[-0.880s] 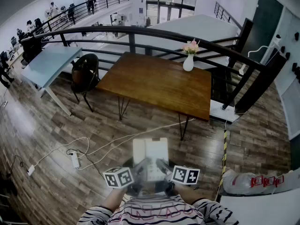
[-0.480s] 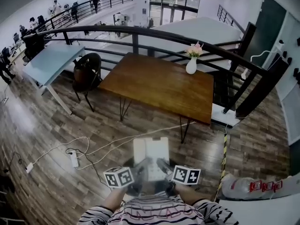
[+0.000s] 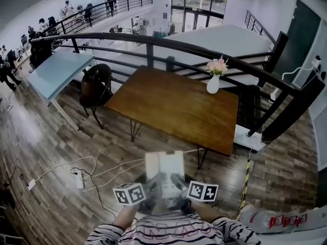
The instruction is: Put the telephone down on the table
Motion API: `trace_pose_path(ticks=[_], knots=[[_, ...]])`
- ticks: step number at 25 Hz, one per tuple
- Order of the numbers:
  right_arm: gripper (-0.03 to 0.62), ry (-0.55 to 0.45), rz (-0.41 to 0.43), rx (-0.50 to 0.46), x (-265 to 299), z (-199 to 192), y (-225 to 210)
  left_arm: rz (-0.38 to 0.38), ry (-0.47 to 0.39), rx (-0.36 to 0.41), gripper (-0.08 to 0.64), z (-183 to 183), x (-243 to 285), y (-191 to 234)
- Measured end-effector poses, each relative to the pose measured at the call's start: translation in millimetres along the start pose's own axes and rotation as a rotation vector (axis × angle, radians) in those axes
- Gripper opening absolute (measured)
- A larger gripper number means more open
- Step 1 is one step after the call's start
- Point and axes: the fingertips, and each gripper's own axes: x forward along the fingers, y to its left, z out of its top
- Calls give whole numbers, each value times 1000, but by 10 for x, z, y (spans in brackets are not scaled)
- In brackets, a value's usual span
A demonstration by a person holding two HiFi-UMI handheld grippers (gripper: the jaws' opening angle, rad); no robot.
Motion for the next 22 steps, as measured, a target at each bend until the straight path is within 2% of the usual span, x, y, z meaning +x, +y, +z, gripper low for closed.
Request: trace_pose_path(ticks=[10,16,22], knots=[[278,55,34,-33,211,573,-289,43,-49,-29,371,250,554,-21],[278,89,48,-32,585,735,-290,74,-58,-47,371,491,700,241],[276,90,24,-27,1058,915,-214,58,-42,-65,371,842,853,607]])
